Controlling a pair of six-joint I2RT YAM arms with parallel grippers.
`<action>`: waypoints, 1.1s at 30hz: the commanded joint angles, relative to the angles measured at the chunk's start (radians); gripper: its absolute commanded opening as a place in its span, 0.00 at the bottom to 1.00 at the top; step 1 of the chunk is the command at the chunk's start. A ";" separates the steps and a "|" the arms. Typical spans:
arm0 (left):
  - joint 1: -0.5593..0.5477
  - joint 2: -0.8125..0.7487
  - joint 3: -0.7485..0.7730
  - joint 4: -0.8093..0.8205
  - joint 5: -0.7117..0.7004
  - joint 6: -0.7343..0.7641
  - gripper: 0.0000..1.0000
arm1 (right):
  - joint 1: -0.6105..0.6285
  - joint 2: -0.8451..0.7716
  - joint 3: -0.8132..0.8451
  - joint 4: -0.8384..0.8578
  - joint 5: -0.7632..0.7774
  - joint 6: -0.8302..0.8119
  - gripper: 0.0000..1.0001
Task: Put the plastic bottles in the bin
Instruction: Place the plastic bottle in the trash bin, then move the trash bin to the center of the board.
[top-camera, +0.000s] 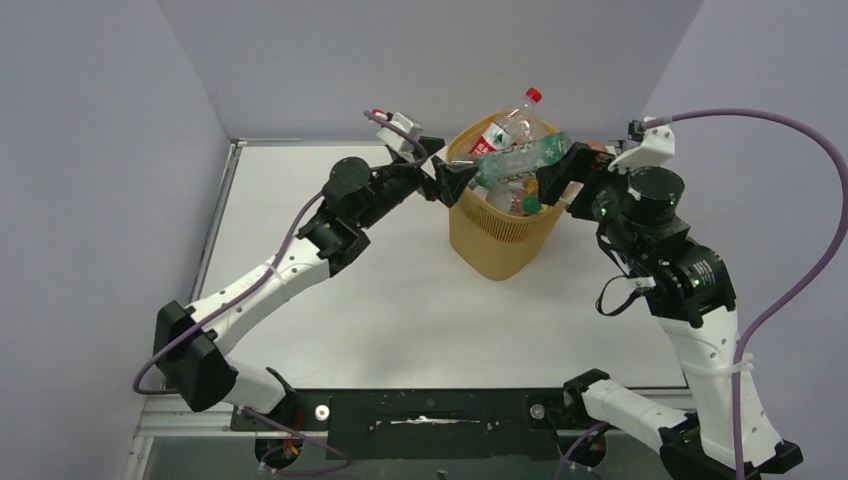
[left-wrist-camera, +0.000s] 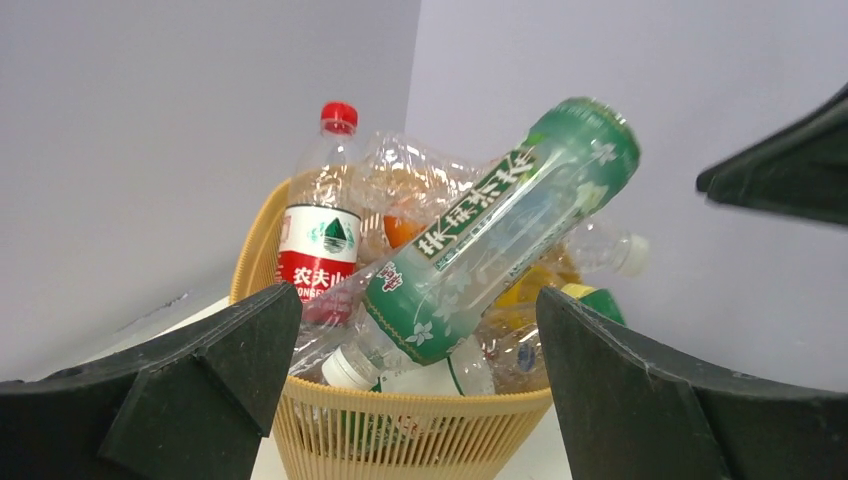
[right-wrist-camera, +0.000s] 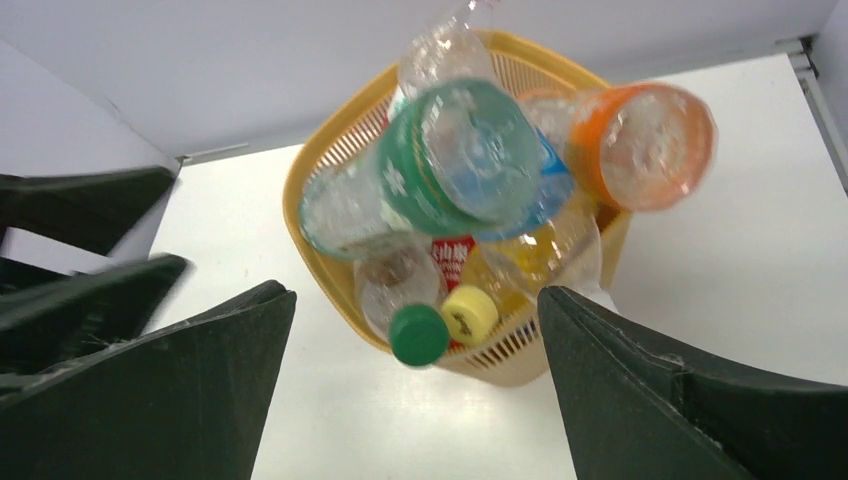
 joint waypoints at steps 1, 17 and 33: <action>0.009 -0.159 -0.047 0.010 -0.041 -0.041 0.89 | -0.004 -0.125 -0.107 -0.007 0.062 0.067 0.99; 0.047 -0.489 -0.231 -0.205 -0.197 -0.098 0.89 | -0.003 -0.331 -0.461 -0.115 0.169 0.294 0.99; 0.073 -0.567 -0.288 -0.234 -0.194 -0.103 0.89 | -0.002 -0.413 -0.752 -0.023 0.145 0.427 0.98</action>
